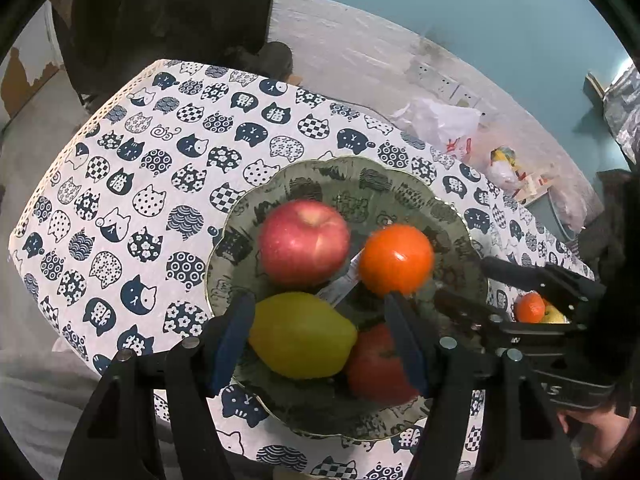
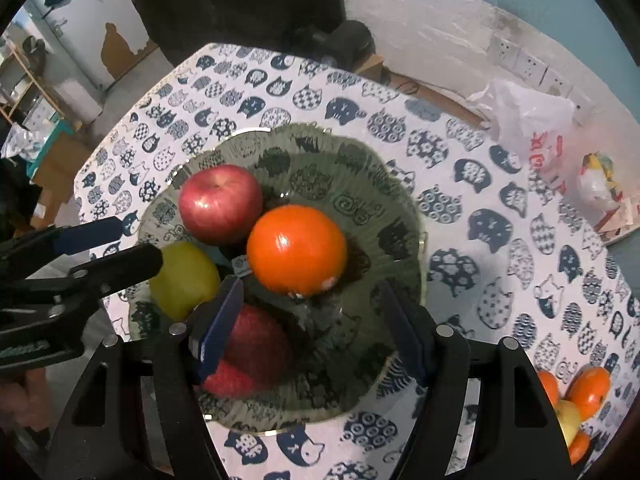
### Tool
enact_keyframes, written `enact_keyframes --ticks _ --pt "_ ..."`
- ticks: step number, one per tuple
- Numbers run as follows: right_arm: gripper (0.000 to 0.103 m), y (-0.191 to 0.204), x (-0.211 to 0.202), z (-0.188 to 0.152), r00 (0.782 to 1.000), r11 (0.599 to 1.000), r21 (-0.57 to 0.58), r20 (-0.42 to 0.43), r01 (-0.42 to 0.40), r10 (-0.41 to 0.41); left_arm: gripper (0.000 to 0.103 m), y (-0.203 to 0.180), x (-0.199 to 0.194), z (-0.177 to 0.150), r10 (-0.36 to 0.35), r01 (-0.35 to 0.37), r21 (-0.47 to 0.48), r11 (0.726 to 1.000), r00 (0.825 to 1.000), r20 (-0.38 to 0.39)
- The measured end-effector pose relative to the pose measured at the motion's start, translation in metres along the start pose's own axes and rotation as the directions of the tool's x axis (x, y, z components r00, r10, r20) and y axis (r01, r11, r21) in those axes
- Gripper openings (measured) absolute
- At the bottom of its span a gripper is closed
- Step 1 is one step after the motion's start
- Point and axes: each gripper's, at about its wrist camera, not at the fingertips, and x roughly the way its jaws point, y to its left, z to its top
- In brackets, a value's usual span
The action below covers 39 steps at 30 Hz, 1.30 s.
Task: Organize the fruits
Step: 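Lower the apple into the bowl and open the left tool while the right tool releases the orange there, then withdraw both tools from the bowl toward the remaining pear and oranges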
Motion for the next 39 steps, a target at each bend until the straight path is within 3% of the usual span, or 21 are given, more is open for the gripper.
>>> enact_keyframes --ticks 14,22,39 --pt "0.072 -0.031 -0.077 -0.017 0.99 0.994 0.04 0.088 0.104 -0.107 0.07 -0.038 -0.007 -0.001 -0.043 0.042 0.056 0.998 0.999 0.007" --pt "0.075 -0.055 -0.108 -0.038 0.986 0.989 0.082 0.103 0.123 -0.132 0.073 -0.07 -0.01 -0.004 -0.076 0.076 0.109 0.991 0.997 -0.004" --pt "0.078 -0.116 -0.148 -0.088 0.974 0.965 0.198 0.112 0.171 -0.196 0.083 -0.165 -0.019 -0.018 -0.111 0.116 0.304 0.946 0.993 -0.032"
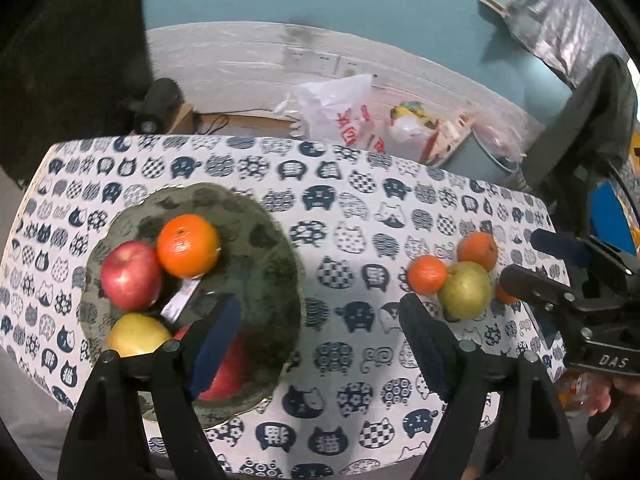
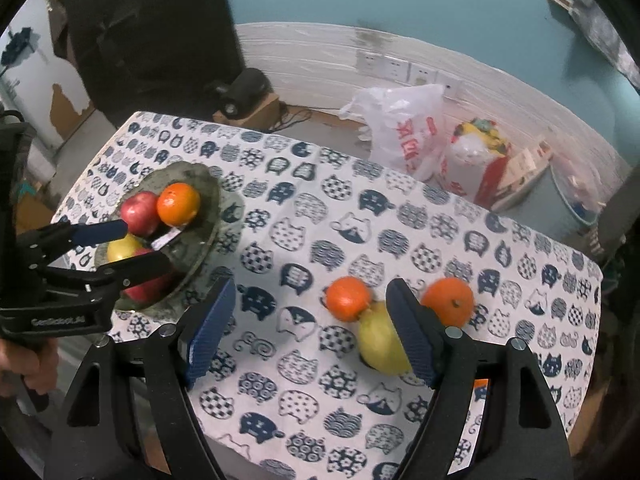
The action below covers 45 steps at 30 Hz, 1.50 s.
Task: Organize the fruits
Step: 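Withdraw both tools from the bowl toward the remaining pear and oranges, then grasp the green-yellow pear with the right tool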
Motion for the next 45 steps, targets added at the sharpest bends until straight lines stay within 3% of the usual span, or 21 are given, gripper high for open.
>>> enact_keyframes --ticks 17,23,45 --pt "0.084 -0.06 0.0 -0.034 0.999 0.997 0.075 -0.037 0.029 -0.026 0.087 -0.064 0.031 0.002 0.013 -0.007 0.163 0.987 0.999 -0.036" --pt "0.084 -0.078 0.021 -0.045 0.996 0.992 0.122 -0.085 -0.008 0.019 0.087 -0.069 0.044 0.002 0.002 0.006 0.182 0.983 0.999 -0.04" --pt "0.084 -0.089 0.094 -0.059 0.981 0.994 0.107 -0.188 -0.022 0.042 0.087 -0.069 0.095 -0.001 0.02 0.006 0.22 0.976 0.993 -0.117"
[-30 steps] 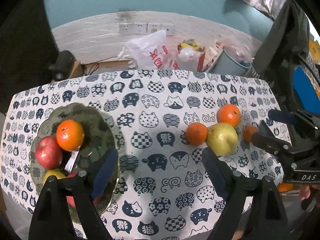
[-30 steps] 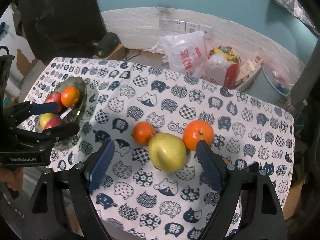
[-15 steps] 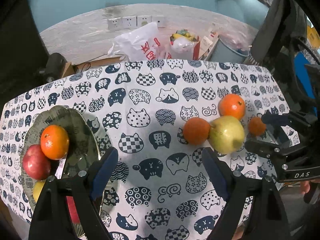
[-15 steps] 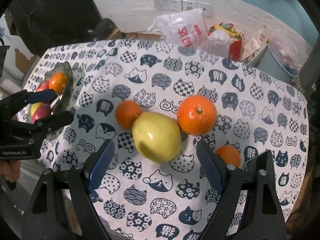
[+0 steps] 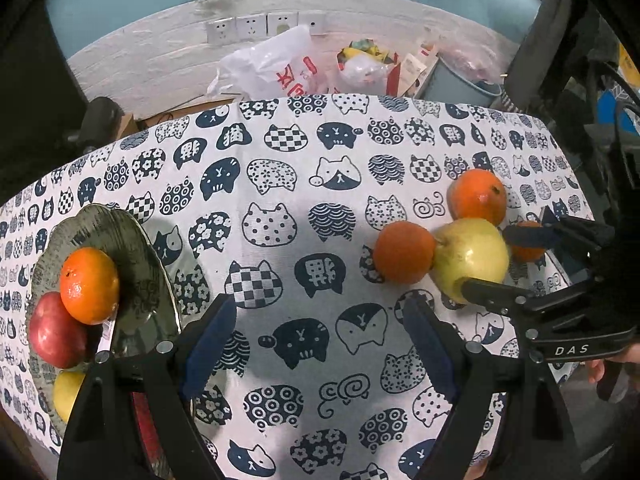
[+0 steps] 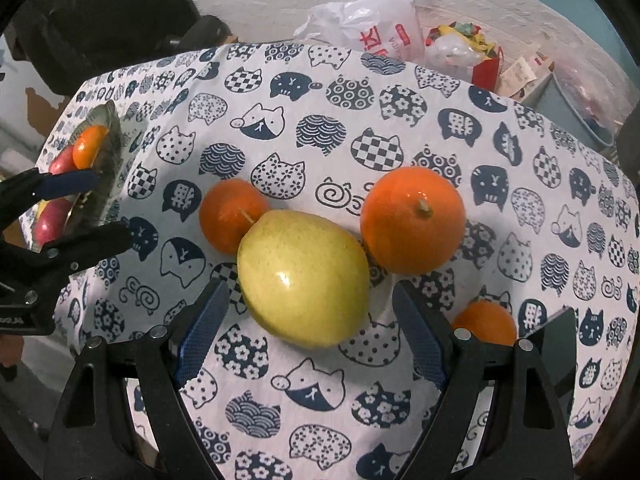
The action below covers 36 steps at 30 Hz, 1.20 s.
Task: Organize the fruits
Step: 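Grasp the green-yellow pear with the right tool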
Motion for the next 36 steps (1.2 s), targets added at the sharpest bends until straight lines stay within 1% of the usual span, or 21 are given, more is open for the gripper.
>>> enact_keyframes --ticks 3,7,10,12,14,17,19,23,26,32,36 --pt "0.084 0.003 0.008 0.002 1.0 1.0 -0.009 -0.011 -0.003 0.002 0.087 0.005 0.004 0.0 -0.003 0.003 -0.009 1.0 1.0 -0.01" --pt "0.084 0.006 0.02 0.003 0.999 0.999 -0.032 -0.029 0.014 -0.015 0.087 0.009 0.008 0.0 -0.007 0.007 -0.023 1.0 1.0 -0.021" --pt "0.084 0.007 0.024 0.003 1.0 0.999 -0.036 -0.031 0.002 -0.003 0.087 0.009 0.01 0.001 -0.012 0.011 -0.027 1.0 1.0 -0.025" --pt "0.081 0.008 0.027 0.004 1.0 0.999 -0.046 -0.03 0.004 -0.006 0.087 0.007 0.011 0.001 -0.013 0.013 -0.023 1.0 1.0 -0.026" --pt "0.075 0.008 0.027 0.003 0.999 0.998 -0.055 -0.025 0.018 -0.02 0.087 0.005 0.012 0.002 -0.014 0.014 -0.015 1.0 1.0 -0.028" --pt "0.074 0.005 0.026 0.002 1.0 0.999 -0.049 -0.015 0.005 -0.006 0.087 0.002 0.015 0.003 -0.015 0.015 -0.008 1.0 0.999 -0.032" --pt "0.074 0.004 0.024 0.0 1.0 0.999 -0.049 -0.004 0.002 -0.002 0.087 -0.001 0.016 0.005 -0.023 0.022 -0.008 1.0 0.999 -0.031" --pt "0.074 0.0 0.02 -0.007 0.999 0.999 -0.038 0.002 0.033 -0.033 0.087 -0.007 0.016 0.009 -0.043 0.043 0.001 0.999 0.999 -0.023" --pt "0.074 -0.003 0.014 -0.011 0.999 0.999 -0.02 0.007 0.037 -0.037 0.087 -0.013 0.017 0.012 -0.06 0.06 0.007 0.998 0.998 -0.017" --pt "0.074 -0.013 -0.006 -0.016 0.999 0.999 0.015 0.036 0.037 -0.038 0.087 -0.027 0.019 0.018 -0.088 0.088 0.026 0.996 0.996 -0.015" --pt "0.074 -0.028 -0.024 -0.017 0.996 0.997 0.051 0.058 0.062 -0.065 0.087 -0.038 0.022 0.02 -0.1 0.101 0.048 0.994 0.995 -0.022"
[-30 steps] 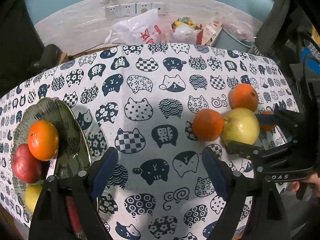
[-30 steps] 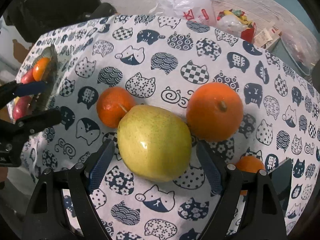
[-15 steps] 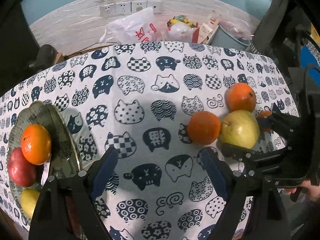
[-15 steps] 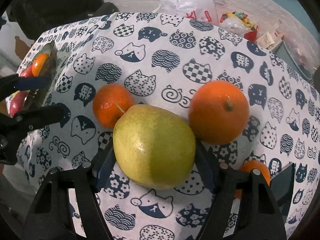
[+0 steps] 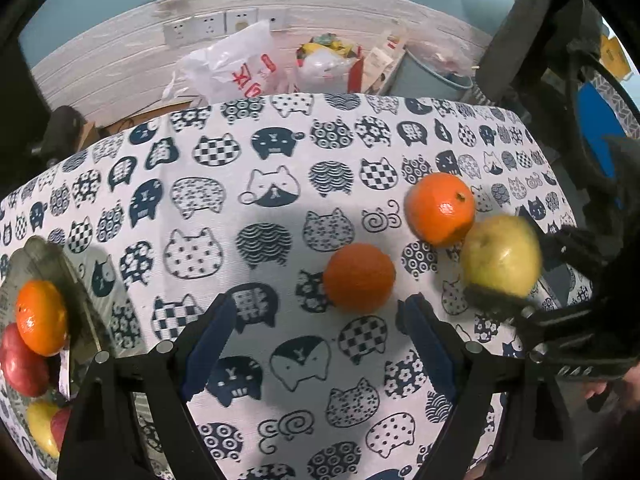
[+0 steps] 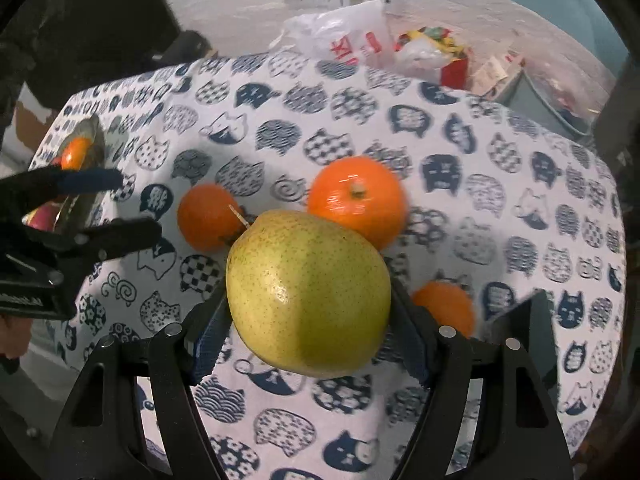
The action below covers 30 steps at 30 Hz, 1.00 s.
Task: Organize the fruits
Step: 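Grasp the green-yellow pear with the right tool, then grasp an orange with the left tool while the right tool holds the pear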
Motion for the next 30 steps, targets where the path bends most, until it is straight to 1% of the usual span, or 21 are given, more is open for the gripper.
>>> enact_keyframes --ticks 8,14,21,23,25,27,28,29,30 --pt "0.074 -0.032 -0.018 -0.001 0.999 0.996 0.09 0.037 0.004 -0.007 0.087 -0.019 0.017 0.009 0.0 0.001 0.031 1.0 1.0 -0.023" --pt "0.074 -0.044 -0.022 -0.006 0.999 0.994 0.113 0.05 -0.003 -0.003 0.087 -0.027 0.033 0.013 0.01 -0.008 0.047 0.999 0.999 -0.047" --pt "0.074 -0.058 -0.023 -0.007 0.998 0.99 0.144 0.057 -0.009 0.0 0.087 -0.029 0.047 0.014 0.022 -0.02 0.051 0.999 0.998 -0.052" --pt "0.074 -0.06 -0.023 -0.007 0.998 0.989 0.148 0.06 -0.012 0.003 0.084 -0.029 0.051 0.014 0.022 -0.019 0.051 0.999 0.998 -0.06" --pt "0.074 -0.061 -0.023 -0.006 0.998 0.989 0.148 0.063 -0.017 0.008 0.076 -0.029 0.055 0.014 0.02 -0.017 0.051 0.999 0.997 -0.069" --pt "0.074 -0.061 -0.023 -0.005 0.998 0.989 0.145 0.064 -0.019 0.01 0.071 -0.03 0.057 0.014 0.029 -0.025 0.064 0.998 0.997 -0.07" --pt "0.074 -0.06 -0.023 -0.005 0.998 0.99 0.143 0.065 -0.02 0.011 0.065 -0.031 0.057 0.014 0.034 -0.029 0.073 0.997 0.997 -0.067" --pt "0.074 -0.059 -0.022 -0.005 0.998 0.99 0.14 0.066 -0.02 0.011 0.062 -0.032 0.058 0.015 0.039 -0.033 0.082 0.996 0.997 -0.067" --pt "0.074 -0.059 -0.022 -0.004 0.998 0.99 0.138 0.066 -0.021 0.012 0.054 -0.033 0.058 0.015 0.041 -0.035 0.086 0.996 0.997 -0.064"
